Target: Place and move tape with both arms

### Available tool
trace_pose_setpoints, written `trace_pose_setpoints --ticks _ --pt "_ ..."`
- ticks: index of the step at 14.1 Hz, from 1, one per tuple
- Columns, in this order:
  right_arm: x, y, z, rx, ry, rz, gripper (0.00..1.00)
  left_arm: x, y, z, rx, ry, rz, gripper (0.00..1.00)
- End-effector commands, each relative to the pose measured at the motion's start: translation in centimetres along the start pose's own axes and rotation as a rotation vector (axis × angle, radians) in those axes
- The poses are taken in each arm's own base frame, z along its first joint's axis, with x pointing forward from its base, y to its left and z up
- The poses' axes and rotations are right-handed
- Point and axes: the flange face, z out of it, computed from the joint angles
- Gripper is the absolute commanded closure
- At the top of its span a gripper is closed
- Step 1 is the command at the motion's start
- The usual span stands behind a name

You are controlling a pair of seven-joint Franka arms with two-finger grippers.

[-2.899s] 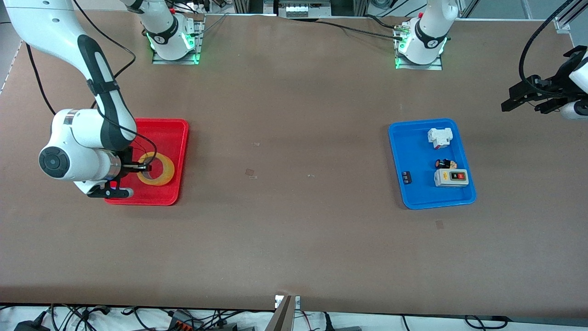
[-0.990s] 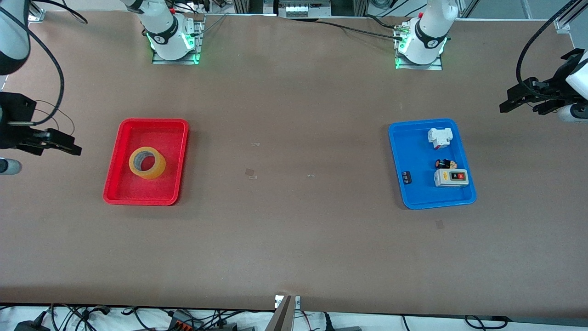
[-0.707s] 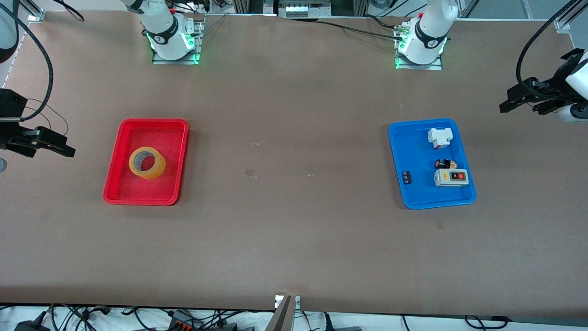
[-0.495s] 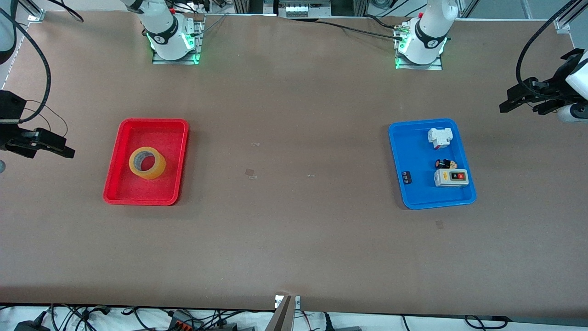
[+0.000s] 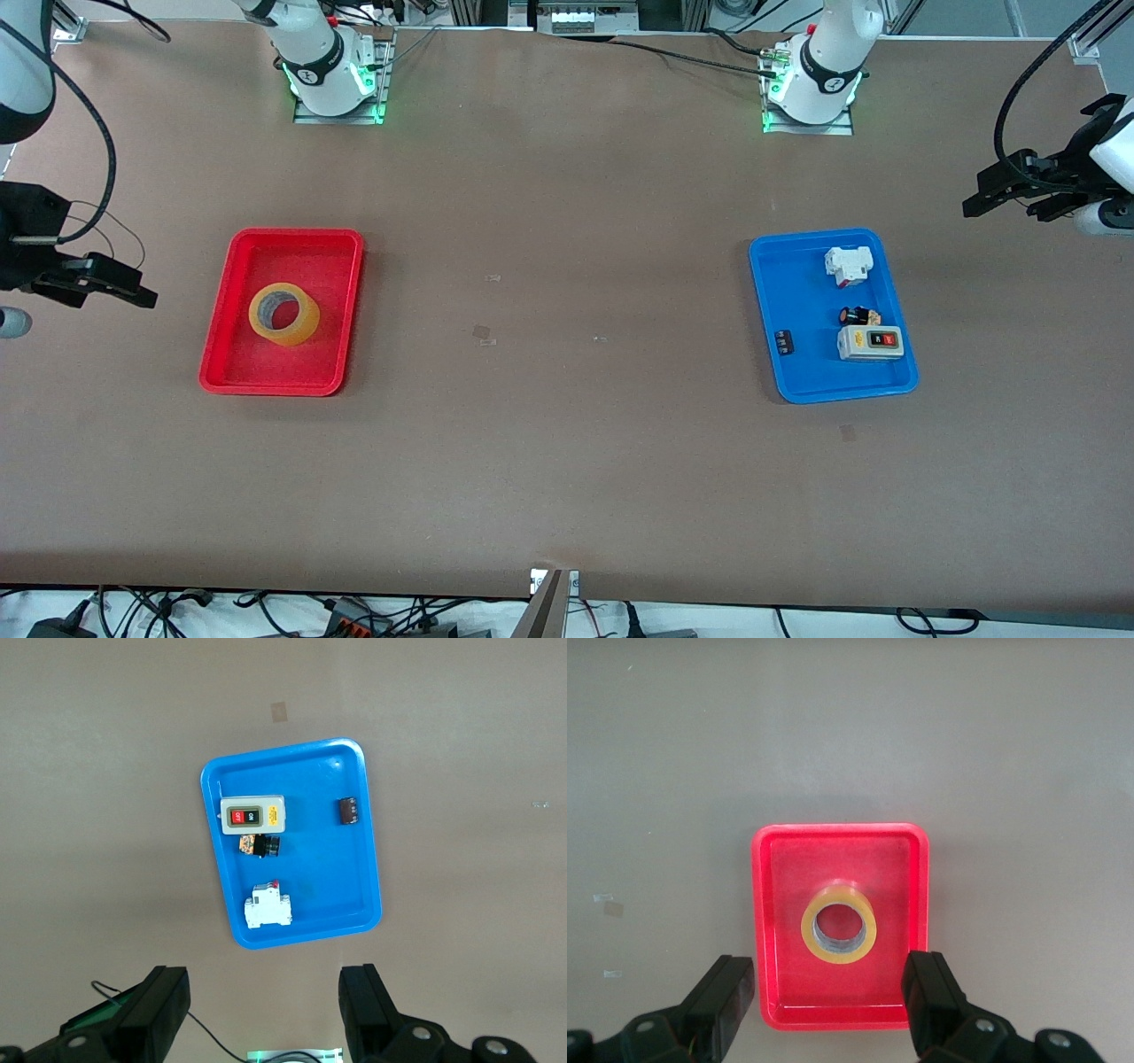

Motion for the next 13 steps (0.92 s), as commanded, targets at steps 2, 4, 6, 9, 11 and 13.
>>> trace_pose_setpoints --ticks 2,4,6,9,11,13 --pt "-6.0 0.3 -1.4 0.009 0.015 -0.012 0.00 0.0 0.6 0.1 0.007 -0.010 0.024 0.00" --pt "-6.3 0.3 -1.5 0.009 0.006 -0.048 0.00 0.0 0.6 0.1 0.007 -0.010 0.024 0.00" --pt "-6.9 0.4 -1.6 0.014 -0.036 -0.063 0.00 0.0 0.6 0.1 0.007 -0.010 0.024 0.00" --pt "-6.8 0.4 -2.1 0.022 -0.010 -0.045 0.00 -0.1 0.6 0.1 0.006 -0.011 0.023 0.00" --pt "-6.5 0.4 -2.3 0.022 0.011 -0.020 0.00 -0.1 0.6 0.1 0.006 -0.011 0.023 0.00" --pt "-6.6 -0.1 -2.3 0.020 0.005 -0.020 0.00 -0.1 0.6 0.1 0.006 -0.013 0.023 0.00"
